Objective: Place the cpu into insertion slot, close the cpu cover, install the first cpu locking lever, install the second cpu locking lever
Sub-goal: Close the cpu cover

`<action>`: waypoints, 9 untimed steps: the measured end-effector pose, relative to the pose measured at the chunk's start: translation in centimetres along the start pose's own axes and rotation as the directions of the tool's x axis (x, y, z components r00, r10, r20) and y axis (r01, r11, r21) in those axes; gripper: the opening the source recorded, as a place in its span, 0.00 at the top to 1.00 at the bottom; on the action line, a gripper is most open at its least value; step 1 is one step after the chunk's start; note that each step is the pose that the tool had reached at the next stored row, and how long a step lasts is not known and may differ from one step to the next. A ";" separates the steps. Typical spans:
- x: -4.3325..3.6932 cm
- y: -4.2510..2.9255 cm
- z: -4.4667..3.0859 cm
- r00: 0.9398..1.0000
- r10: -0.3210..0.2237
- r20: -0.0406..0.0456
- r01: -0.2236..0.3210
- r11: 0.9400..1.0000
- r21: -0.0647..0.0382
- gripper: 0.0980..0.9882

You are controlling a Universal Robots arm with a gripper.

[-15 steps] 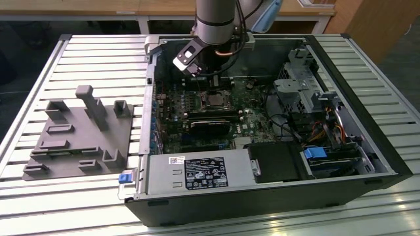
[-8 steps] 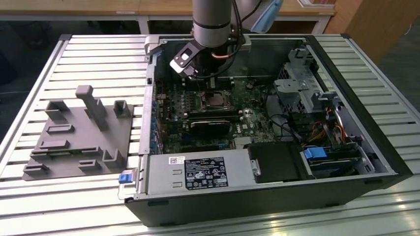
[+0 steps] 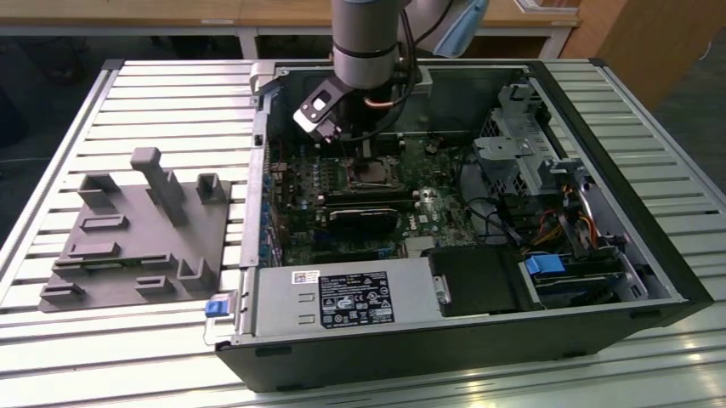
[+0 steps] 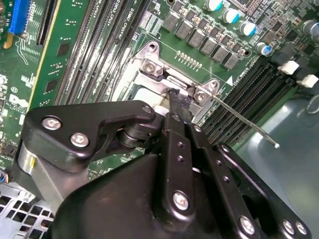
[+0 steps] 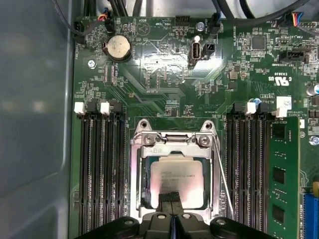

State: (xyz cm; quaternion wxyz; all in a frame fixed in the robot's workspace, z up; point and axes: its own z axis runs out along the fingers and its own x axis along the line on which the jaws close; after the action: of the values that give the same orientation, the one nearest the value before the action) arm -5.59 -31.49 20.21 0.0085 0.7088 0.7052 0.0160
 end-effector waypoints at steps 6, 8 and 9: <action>0.03 0.37 0.24 1.000 0.000 0.000 0.000 1.000 0.000 0.97; 0.04 0.39 0.05 1.000 0.000 0.000 0.000 1.000 0.000 0.97; 0.04 0.40 -0.21 1.000 0.000 0.000 0.000 1.000 0.000 0.97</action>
State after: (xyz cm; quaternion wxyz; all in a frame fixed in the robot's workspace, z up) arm -5.20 -31.45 20.43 0.0085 0.7088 0.7052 0.0160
